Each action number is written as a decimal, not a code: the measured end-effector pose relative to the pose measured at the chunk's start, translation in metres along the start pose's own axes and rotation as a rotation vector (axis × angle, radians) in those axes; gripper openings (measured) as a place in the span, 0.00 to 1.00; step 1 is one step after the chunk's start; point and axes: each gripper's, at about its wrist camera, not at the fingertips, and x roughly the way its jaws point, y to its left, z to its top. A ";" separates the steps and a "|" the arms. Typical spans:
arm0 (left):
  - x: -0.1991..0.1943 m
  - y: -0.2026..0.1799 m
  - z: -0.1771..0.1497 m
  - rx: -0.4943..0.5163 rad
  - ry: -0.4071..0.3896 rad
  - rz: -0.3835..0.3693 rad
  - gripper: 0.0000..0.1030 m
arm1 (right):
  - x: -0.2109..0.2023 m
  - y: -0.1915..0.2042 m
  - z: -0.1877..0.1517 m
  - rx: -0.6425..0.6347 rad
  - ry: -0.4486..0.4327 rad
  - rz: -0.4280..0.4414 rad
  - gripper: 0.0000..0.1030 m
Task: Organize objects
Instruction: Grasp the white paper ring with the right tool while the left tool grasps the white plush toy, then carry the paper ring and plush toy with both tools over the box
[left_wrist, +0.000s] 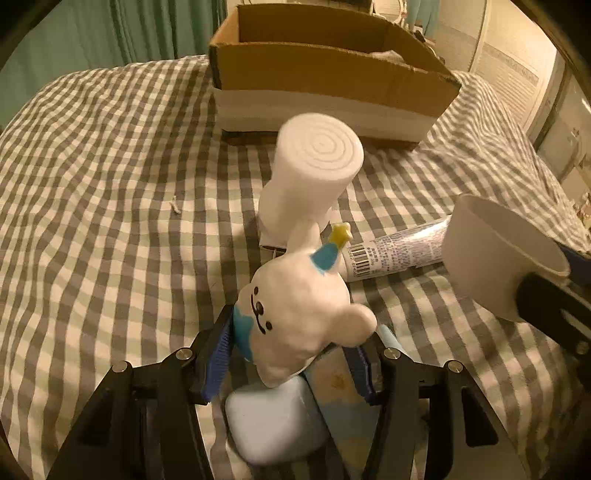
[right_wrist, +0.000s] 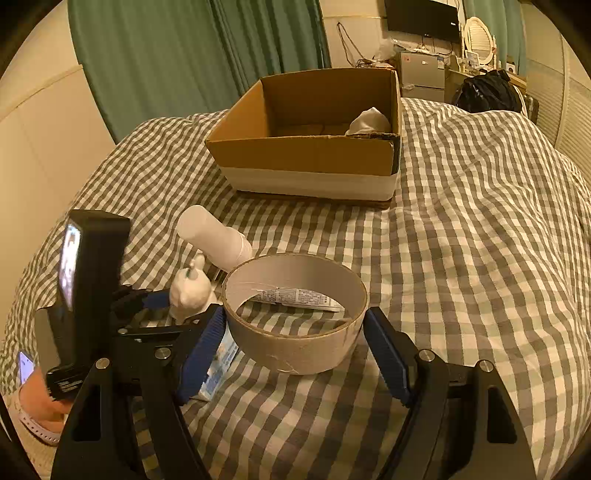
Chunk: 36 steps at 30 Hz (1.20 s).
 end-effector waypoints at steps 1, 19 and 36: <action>-0.004 0.001 -0.001 -0.004 -0.006 -0.003 0.55 | 0.000 0.000 0.000 -0.002 -0.001 -0.002 0.74; -0.102 -0.006 0.011 0.028 -0.169 -0.009 0.55 | -0.066 0.035 0.017 -0.138 -0.149 -0.085 0.74; -0.175 -0.008 0.129 0.085 -0.386 -0.033 0.55 | -0.137 0.051 0.122 -0.221 -0.395 -0.101 0.74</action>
